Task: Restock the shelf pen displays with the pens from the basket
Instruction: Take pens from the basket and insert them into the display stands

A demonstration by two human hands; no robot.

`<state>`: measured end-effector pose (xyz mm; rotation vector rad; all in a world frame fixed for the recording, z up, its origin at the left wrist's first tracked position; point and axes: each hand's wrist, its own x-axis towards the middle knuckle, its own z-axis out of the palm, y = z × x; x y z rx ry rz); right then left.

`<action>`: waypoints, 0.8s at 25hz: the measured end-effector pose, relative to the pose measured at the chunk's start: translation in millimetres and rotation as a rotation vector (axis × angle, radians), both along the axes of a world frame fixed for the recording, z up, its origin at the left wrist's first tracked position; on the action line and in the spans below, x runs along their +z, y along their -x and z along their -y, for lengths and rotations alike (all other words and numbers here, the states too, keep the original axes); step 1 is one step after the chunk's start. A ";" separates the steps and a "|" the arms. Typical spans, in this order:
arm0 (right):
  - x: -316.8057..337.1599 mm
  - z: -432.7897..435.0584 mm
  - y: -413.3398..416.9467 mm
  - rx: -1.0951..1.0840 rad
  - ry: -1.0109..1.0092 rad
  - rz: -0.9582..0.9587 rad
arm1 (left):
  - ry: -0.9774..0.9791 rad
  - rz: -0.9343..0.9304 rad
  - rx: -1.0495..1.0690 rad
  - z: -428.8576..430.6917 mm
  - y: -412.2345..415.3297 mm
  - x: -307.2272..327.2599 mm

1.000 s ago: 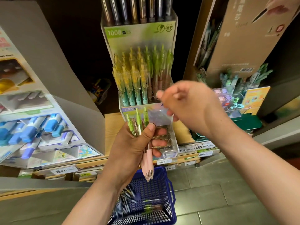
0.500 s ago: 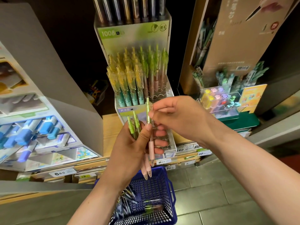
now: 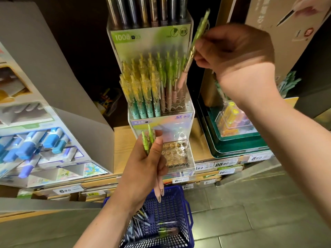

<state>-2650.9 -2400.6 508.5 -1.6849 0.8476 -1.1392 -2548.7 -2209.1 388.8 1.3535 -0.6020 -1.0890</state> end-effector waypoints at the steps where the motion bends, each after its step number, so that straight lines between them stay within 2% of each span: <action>1: -2.4 0.5 -3.9 0.005 0.026 -0.017 | 0.008 -0.008 0.003 0.1 -0.5 -3.0; 6: -7.9 -2.4 -11.3 0.014 0.133 -0.138 | 0.022 -0.136 -0.010 -0.6 -6.6 -14.8; 13: -6.4 1.2 -7.2 -0.022 0.176 -0.174 | 0.060 -0.337 0.035 0.3 -3.4 -12.7; 20: -24.0 -0.2 -11.4 -0.006 0.132 -0.230 | 0.053 -0.289 -0.021 -1.7 -5.0 -11.1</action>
